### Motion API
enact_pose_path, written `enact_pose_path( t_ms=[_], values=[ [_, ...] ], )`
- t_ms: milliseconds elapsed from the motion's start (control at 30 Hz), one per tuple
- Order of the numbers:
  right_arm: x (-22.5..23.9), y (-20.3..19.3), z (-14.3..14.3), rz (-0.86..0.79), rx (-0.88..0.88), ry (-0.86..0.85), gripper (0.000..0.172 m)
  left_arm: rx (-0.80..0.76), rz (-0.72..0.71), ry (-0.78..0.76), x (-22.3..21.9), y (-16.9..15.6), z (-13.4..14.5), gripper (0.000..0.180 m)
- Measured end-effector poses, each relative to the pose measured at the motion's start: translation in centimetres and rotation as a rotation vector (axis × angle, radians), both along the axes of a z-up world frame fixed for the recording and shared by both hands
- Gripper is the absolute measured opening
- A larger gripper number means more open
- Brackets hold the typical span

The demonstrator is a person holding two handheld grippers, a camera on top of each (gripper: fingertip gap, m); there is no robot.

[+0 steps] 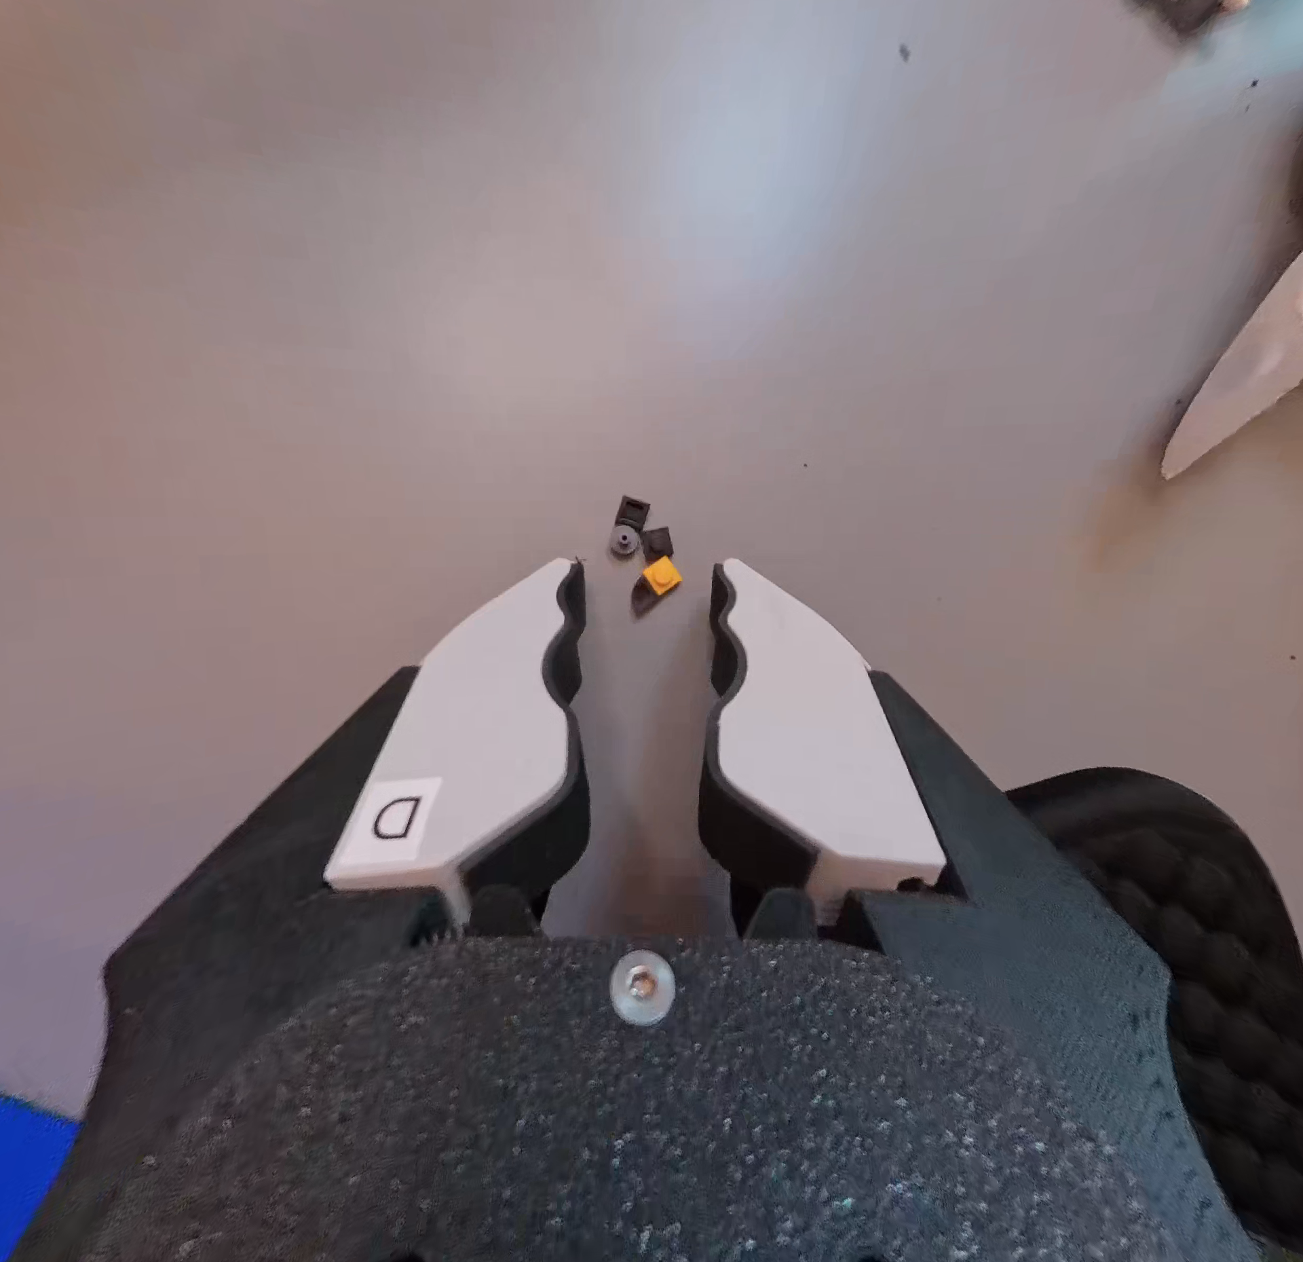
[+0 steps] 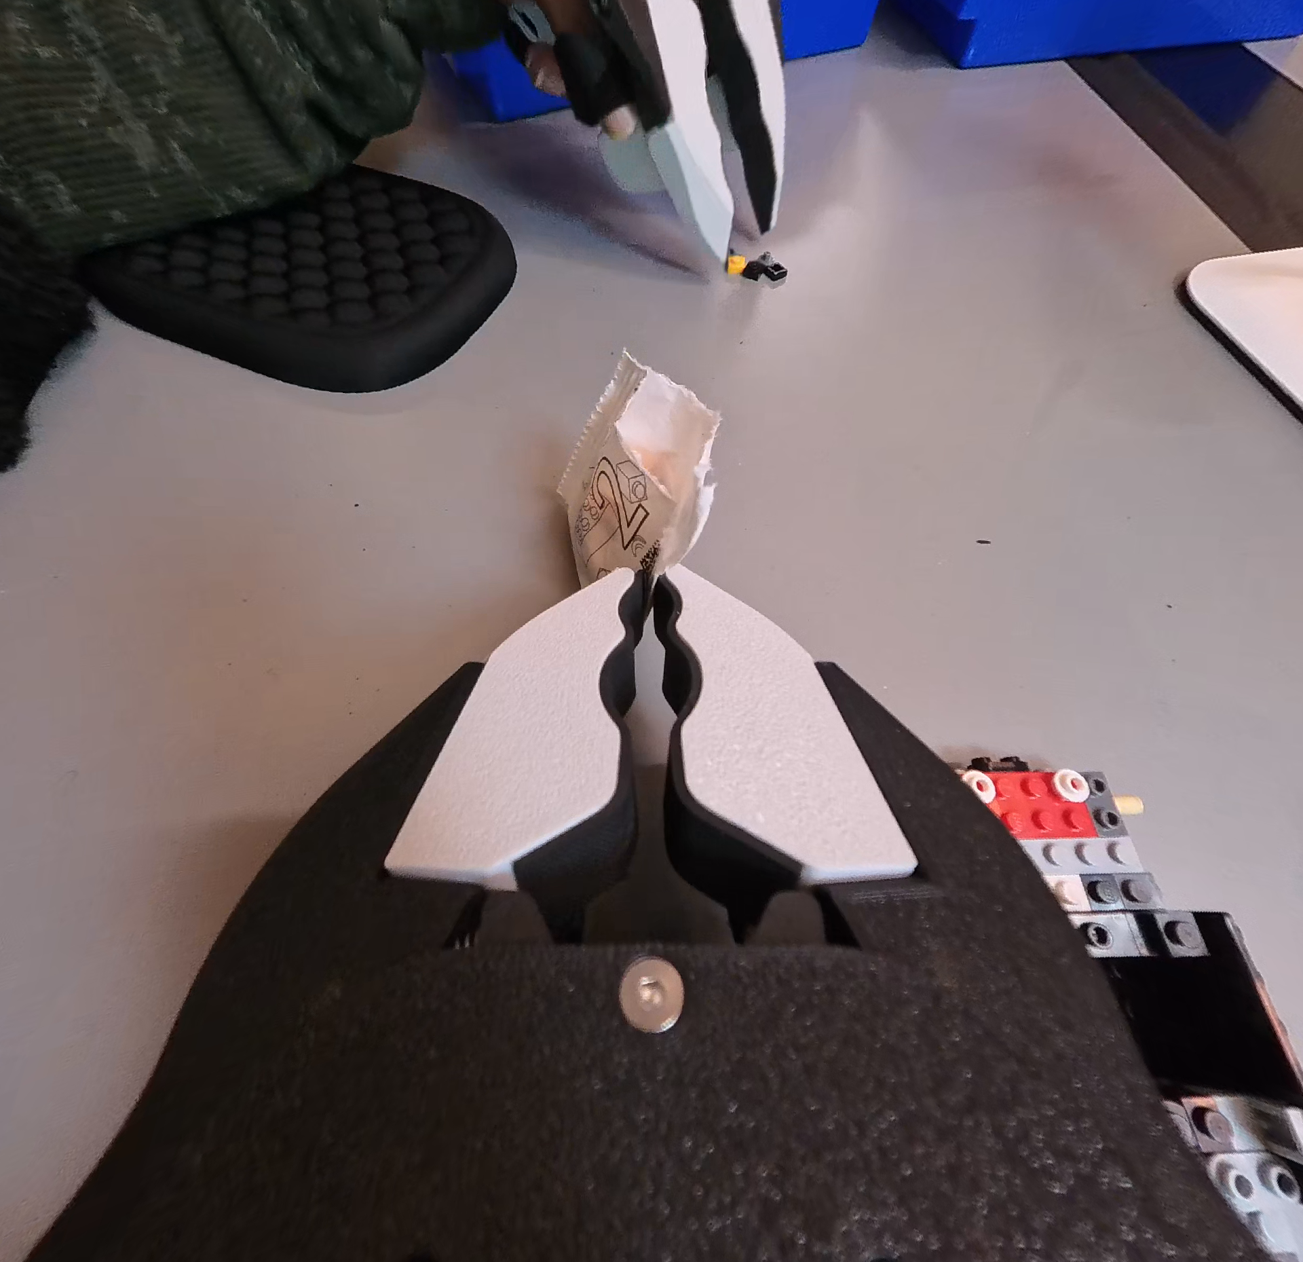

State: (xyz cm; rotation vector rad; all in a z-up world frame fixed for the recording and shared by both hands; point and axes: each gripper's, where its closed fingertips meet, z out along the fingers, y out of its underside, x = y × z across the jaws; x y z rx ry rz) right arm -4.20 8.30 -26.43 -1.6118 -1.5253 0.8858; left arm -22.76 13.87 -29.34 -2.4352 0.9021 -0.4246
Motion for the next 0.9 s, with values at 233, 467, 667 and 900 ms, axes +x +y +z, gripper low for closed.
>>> enact_pose_path(
  t_ms=[233,467,667,900],
  values=[
    [0.0,0.0,0.0,-0.001,0.000,-0.001,0.002,0.015,0.012,0.024,0.3,0.5,-0.6,0.024],
    [0.0,0.0,0.0,-0.001,0.001,-0.002,0.002,0.033,-0.012,-0.022,1.0,0.8,-0.6,0.015],
    [0.0,-0.1,0.0,0.001,0.007,-0.005,0.002,0.051,-0.057,-0.040,1.5,0.6,-0.2,0.015],
    [0.0,-0.1,0.0,0.001,0.006,-0.001,0.002,0.249,-0.346,-0.389,8.9,-2.7,7.7,0.015]
  ],
)
